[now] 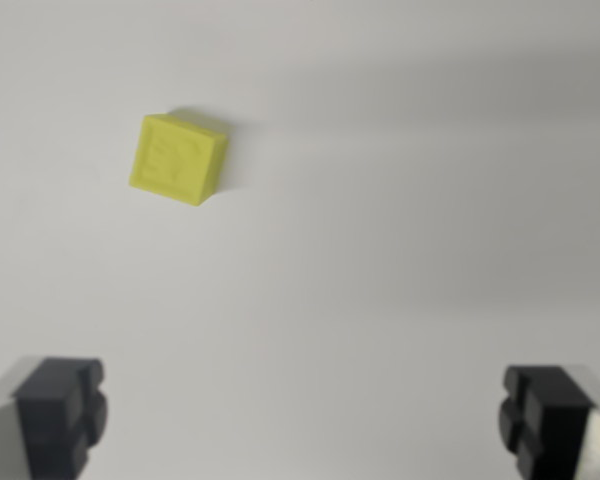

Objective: Pick yellow cube

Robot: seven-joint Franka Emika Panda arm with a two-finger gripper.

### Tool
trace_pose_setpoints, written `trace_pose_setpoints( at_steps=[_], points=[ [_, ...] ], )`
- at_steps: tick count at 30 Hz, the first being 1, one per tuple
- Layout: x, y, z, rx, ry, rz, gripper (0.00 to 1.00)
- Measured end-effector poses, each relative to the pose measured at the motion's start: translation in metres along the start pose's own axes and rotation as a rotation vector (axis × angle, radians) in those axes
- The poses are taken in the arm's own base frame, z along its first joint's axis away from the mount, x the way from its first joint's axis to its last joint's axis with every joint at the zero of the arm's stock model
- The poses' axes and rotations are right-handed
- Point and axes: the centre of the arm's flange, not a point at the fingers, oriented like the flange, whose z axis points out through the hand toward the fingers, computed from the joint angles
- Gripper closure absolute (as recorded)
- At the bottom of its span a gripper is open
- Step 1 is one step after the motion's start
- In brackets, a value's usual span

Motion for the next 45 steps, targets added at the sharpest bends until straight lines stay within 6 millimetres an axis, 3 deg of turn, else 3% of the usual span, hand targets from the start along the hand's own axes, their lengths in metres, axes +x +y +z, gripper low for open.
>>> trace_pose_setpoints(
  at_steps=[9, 45],
  points=[
    [-0.002, -0.003, 0.006, -0.003, -0.001, 0.011, 0.00],
    [-0.024, -0.031, 0.097, -0.021, -0.006, 0.090, 0.00]
  ],
)
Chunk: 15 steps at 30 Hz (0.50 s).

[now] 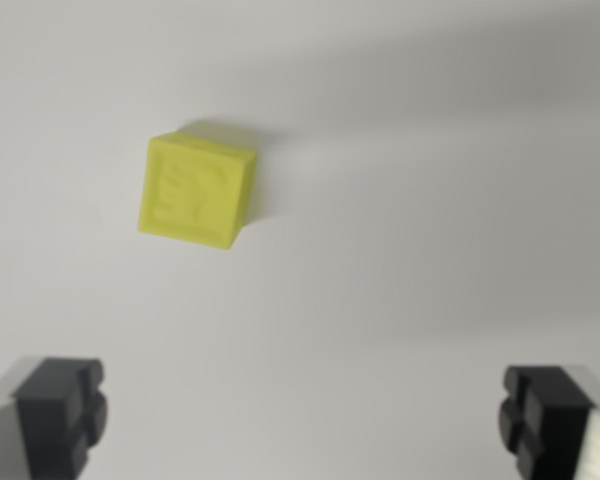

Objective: Pick yellow cube

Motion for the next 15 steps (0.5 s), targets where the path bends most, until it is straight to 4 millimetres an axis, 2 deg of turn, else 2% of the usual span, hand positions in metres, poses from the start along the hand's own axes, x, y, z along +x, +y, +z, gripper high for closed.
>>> trace_pose_setpoints(
  at_steps=[15],
  points=[
    [-0.010, -0.011, 0.038, -0.009, -0.003, 0.033, 0.00]
  ],
)
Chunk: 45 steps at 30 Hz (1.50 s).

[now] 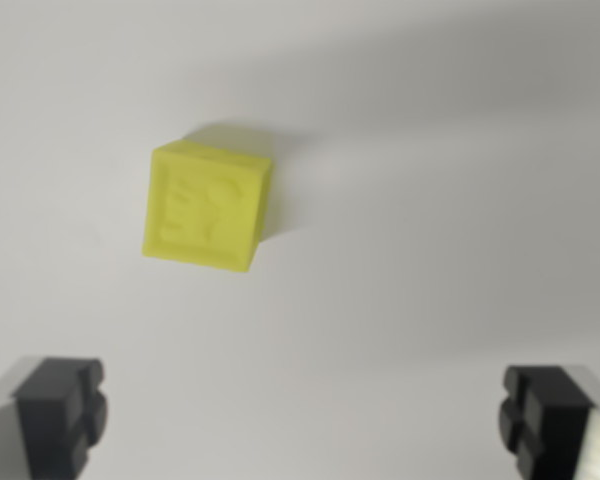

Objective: Pick yellow cube

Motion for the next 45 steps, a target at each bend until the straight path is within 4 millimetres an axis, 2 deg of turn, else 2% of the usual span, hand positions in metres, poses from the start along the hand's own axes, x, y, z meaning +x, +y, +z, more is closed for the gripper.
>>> trace_pose_setpoints(
  at_steps=[45],
  points=[
    [-0.031, -0.035, 0.114, -0.023, -0.006, 0.098, 0.00]
  ],
)
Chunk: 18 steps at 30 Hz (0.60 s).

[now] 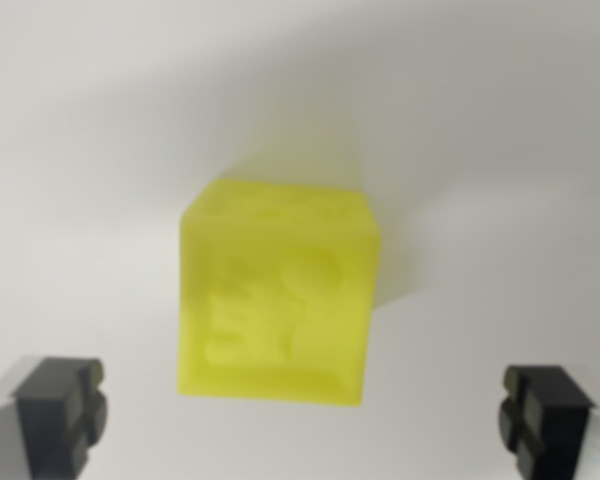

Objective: Pick yellow cube

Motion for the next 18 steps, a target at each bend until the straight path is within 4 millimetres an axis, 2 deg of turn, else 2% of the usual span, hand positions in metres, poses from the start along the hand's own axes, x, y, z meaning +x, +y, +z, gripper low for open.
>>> trace_pose_setpoints(
  at_steps=[18],
  points=[
    [-0.007, -0.007, 0.044, -0.004, -0.001, 0.019, 0.00]
  ],
)
